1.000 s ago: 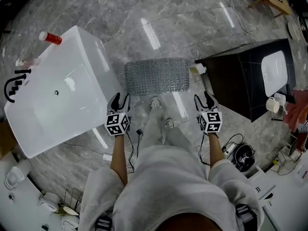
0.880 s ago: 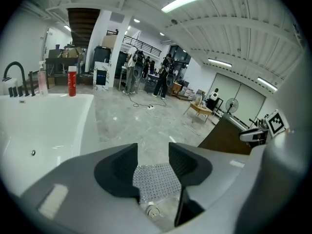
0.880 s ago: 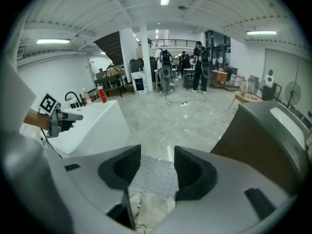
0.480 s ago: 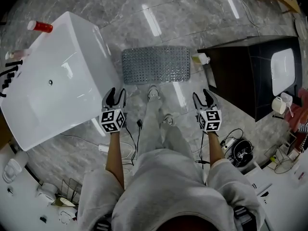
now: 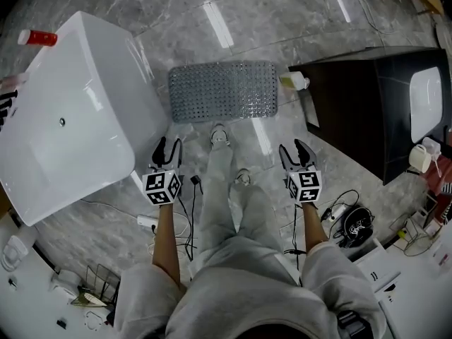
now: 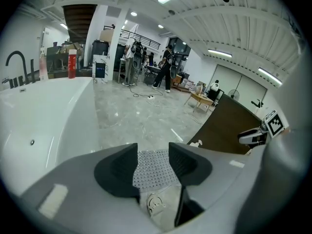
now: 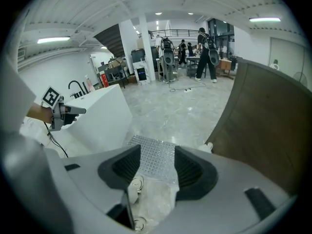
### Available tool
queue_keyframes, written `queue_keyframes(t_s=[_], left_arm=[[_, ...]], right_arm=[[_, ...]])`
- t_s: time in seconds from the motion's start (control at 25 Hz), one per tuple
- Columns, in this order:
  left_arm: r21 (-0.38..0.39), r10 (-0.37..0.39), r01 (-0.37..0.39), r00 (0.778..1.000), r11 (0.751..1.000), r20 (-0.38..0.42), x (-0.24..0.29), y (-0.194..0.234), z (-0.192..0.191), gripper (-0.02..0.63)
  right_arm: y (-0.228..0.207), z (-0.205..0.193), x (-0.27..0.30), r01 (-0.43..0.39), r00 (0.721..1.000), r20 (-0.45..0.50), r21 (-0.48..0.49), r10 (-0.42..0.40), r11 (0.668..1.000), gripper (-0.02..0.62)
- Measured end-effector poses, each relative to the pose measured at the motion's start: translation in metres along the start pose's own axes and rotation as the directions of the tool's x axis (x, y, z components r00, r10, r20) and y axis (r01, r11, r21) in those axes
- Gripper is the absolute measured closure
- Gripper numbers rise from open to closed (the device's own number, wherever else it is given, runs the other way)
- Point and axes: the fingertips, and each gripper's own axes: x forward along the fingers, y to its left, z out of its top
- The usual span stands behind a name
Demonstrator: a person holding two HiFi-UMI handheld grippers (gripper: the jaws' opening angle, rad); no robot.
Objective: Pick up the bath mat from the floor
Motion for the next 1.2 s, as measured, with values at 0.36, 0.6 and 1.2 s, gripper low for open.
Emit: queue_keyframes(t_s=[0.36, 0.6, 1.2], left_arm=[[0.01, 0.028, -0.029, 0.999, 1.0, 0.037, 0.041, 0.019, -0.059, 0.402], [0.03, 0.04, -0.041, 0.997, 0.999, 0.061, 0.08, 0.036, -0.105, 0.402], [0.062, 0.049, -0.058, 0.991, 0.996, 0.127, 0.195, 0.081, -0.216, 0.402]], right_arm=[[-0.018, -0.067, 0.059, 0.002, 1.0, 0.008, -0.01, -0.002, 1.0, 0.4], [-0.031, -0.117, 0.114, 0.005, 1.0, 0.025, -0.004, -0.005, 1.0, 0.4], [-0.078, -0.219, 0.247, 0.048, 0.993, 0.103, 0.022, -0.05, 0.999, 0.4]])
